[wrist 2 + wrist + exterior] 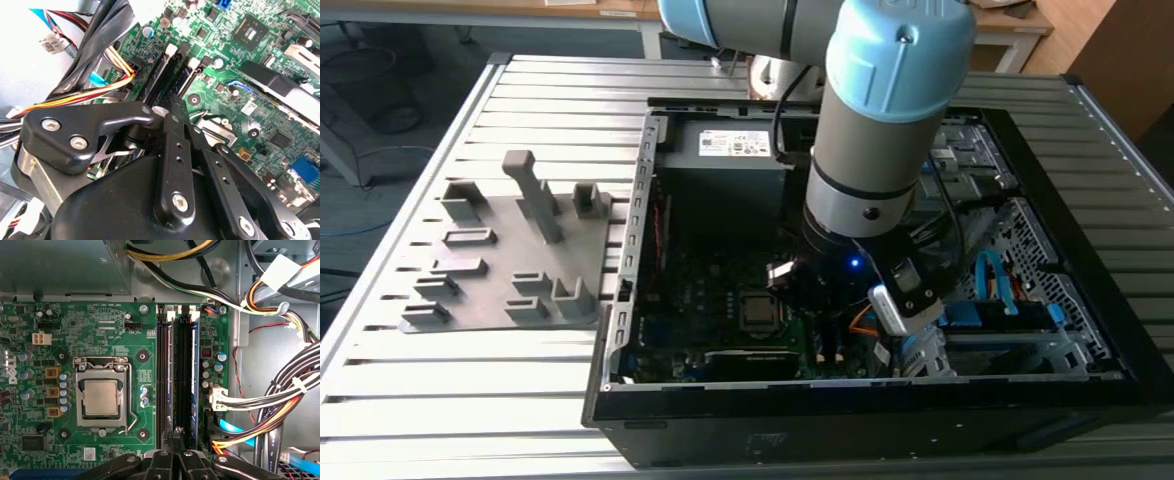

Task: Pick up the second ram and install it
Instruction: 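Press down the second ram until it locks into place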

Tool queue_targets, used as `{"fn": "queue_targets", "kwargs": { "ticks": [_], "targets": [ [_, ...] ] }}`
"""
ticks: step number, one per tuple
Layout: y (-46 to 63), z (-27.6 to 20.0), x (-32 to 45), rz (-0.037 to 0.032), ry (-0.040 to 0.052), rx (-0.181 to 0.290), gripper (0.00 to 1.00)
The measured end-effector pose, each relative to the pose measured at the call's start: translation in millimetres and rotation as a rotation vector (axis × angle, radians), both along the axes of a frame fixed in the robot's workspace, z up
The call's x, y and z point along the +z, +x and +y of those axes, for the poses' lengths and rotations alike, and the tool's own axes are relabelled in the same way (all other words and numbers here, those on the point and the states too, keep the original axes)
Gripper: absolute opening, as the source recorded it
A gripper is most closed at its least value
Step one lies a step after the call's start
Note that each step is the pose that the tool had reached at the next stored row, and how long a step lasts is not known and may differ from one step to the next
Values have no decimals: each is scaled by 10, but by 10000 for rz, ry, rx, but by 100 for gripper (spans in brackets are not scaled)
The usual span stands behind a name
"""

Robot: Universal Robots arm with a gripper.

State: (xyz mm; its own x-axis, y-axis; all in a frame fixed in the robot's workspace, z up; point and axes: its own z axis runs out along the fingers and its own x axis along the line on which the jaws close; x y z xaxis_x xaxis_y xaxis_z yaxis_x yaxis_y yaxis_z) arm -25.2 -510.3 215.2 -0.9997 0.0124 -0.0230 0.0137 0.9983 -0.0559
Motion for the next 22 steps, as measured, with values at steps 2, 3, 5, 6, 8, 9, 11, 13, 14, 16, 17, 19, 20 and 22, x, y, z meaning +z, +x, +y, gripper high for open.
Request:
{"fn": "queue_targets", "kwargs": {
  "ticks": [2, 3, 5, 6, 8, 9, 11, 13, 14, 16, 17, 19, 20, 22],
  "targets": [
    [0, 1, 0, -2, 5, 0, 10],
    [1, 2, 10, -5, 14, -1, 10],
    [2, 5, 67, -23, 41, 1, 10],
    [1, 2, 122, -16, 14, 1, 10],
    [1, 3, 192, -16, 12, 0, 10],
    [0, 13, 207, -16, 12, -1, 10],
    [1, 74, 214, -15, 8, 0, 10],
    [0, 163, 215, -14, 6, 0, 10],
    [0, 208, 215, -14, 6, -1, 10],
    [0, 284, 216, -16, 8, -1, 10],
    [0, 315, 218, -17, 7, -1, 10],
    [-1, 369, 222, -20, 7, 0, 10],
    [-1, 393, 224, -22, 8, 0, 10],
    [-1, 411, 229, -27, 5, 0, 10]
  ]
}}
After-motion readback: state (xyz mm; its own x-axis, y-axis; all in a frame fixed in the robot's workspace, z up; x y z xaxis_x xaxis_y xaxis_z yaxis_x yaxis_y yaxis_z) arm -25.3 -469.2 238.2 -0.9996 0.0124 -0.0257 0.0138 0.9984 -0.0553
